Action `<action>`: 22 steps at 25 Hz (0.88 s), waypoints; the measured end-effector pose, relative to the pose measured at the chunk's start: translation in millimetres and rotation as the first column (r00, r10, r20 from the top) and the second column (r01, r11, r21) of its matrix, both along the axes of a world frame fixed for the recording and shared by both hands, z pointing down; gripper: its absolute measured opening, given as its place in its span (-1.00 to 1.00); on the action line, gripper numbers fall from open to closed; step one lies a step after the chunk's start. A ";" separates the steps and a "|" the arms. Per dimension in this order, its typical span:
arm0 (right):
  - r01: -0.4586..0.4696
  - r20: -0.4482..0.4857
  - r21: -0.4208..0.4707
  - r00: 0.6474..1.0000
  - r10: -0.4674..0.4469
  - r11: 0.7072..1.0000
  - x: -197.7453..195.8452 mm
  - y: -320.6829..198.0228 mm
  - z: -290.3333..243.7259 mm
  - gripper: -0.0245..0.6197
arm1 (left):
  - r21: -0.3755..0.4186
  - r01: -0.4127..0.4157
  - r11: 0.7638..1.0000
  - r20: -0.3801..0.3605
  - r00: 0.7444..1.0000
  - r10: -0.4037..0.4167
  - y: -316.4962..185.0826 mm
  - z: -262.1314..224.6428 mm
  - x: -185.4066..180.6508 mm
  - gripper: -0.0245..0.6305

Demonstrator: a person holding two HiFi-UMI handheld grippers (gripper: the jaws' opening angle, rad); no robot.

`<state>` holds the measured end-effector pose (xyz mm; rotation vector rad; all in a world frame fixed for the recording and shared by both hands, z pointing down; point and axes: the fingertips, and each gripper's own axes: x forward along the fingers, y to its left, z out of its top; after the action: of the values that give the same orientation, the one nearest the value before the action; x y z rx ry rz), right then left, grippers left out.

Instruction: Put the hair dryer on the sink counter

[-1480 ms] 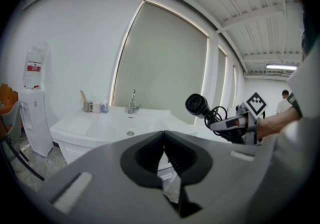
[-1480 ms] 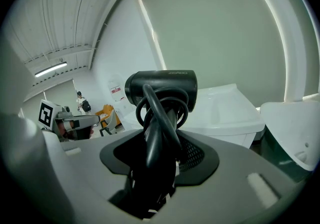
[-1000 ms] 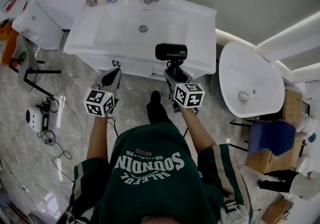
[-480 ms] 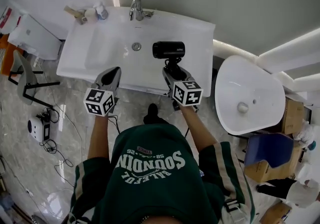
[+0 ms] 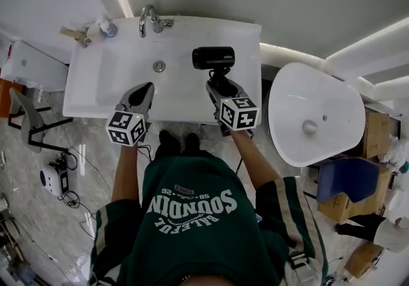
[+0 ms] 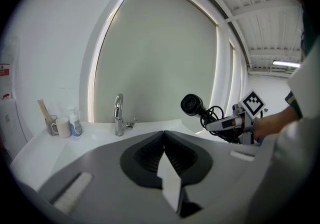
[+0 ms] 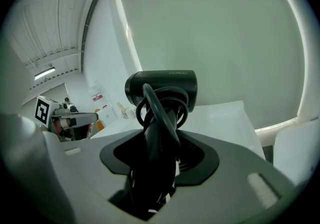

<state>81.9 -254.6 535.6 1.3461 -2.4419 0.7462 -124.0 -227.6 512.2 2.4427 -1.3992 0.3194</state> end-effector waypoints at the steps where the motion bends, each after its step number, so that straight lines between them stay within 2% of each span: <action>1: -0.008 -0.002 -0.002 1.000 0.008 1.000 3.8 -1.4 1.2 -0.35 | 0.001 -0.008 1.000 -0.001 1.000 0.008 -4.6 -0.1 3.0 -0.77; 13: -0.152 -0.023 -0.010 0.988 0.152 0.988 46.3 -14.0 10.7 -0.35 | -0.003 -0.149 0.989 -0.003 0.989 0.149 -47.7 5.9 40.2 -0.77; 22: -0.254 -0.065 -0.094 0.966 0.249 0.963 83.3 14.2 48.7 -0.35 | -0.044 -0.248 0.968 -0.011 0.969 0.248 -53.4 25.5 71.5 -0.77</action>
<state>165.2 -240.4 584.3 1.6329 -2.1848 0.8683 -52.5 -281.0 537.7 2.5811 -1.0702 0.3954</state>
